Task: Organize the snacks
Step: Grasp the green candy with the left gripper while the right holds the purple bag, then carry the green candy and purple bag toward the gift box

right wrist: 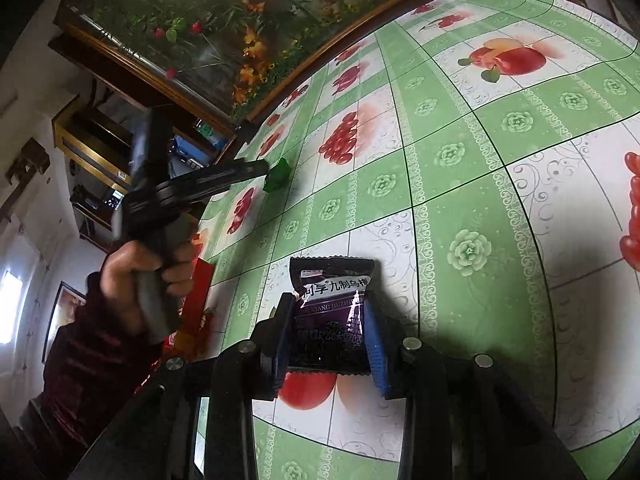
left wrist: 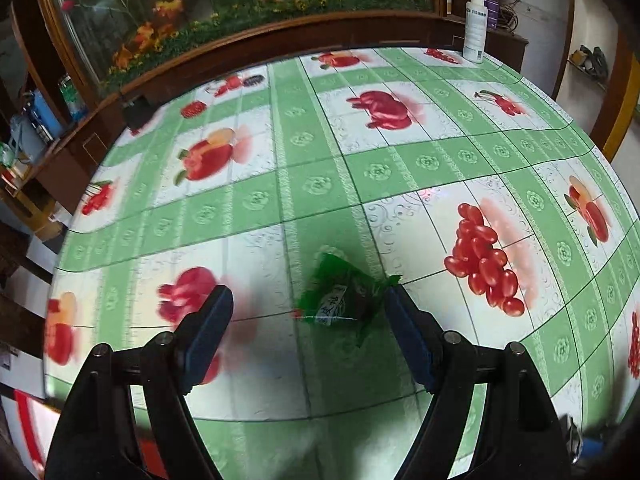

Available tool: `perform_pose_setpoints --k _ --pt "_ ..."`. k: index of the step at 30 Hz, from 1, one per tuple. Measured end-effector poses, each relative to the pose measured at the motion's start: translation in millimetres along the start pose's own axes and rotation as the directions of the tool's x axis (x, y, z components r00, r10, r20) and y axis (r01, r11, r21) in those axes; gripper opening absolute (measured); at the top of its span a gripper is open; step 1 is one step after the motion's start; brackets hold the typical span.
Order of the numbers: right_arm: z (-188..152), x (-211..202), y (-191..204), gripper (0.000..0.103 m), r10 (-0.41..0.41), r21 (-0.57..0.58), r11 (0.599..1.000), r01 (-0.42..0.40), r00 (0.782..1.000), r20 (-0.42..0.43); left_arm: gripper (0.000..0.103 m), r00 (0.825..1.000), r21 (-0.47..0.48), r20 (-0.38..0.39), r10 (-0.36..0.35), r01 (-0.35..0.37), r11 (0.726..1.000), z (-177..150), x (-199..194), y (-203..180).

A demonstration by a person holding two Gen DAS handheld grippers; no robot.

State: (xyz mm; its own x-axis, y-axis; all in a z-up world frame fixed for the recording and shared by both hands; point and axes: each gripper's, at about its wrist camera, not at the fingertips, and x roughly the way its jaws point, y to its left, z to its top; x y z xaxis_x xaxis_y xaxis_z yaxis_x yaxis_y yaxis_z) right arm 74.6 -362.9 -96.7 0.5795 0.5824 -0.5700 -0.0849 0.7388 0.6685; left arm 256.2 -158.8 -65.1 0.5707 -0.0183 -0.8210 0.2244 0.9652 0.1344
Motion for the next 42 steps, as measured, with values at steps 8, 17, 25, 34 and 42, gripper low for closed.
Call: perform_pose_setpoints --k 8,17,25,34,42 --pt "0.5 -1.6 -1.7 0.034 0.007 -0.002 1.0 -0.007 1.0 -0.005 0.078 0.999 0.045 -0.001 -0.046 0.046 0.998 -1.3 12.8 -16.6" --pt "1.3 -1.4 -2.7 0.034 0.009 -0.002 1.0 -0.009 1.0 -0.006 0.031 0.996 0.047 0.027 -0.084 0.083 0.995 -7.1 9.7 -12.7" --pt "1.3 -1.3 -2.6 0.033 0.008 -0.002 1.0 -0.008 1.0 -0.006 0.03 0.992 -0.009 -0.057 -0.114 0.114 0.993 -41.9 -13.8 -8.3" --pt "0.4 -0.2 -1.6 0.033 -0.001 -0.005 1.0 0.001 1.0 -0.006 0.03 0.986 -0.024 -0.063 -0.153 0.152 0.988 -128.8 -70.8 -3.8" --pt "-11.4 6.5 31.2 0.033 -0.156 -0.121 0.981 0.155 0.988 -0.001 0.03 0.982 0.031 -0.034 -0.184 0.185 0.982 -182.2 -109.5 -7.7"
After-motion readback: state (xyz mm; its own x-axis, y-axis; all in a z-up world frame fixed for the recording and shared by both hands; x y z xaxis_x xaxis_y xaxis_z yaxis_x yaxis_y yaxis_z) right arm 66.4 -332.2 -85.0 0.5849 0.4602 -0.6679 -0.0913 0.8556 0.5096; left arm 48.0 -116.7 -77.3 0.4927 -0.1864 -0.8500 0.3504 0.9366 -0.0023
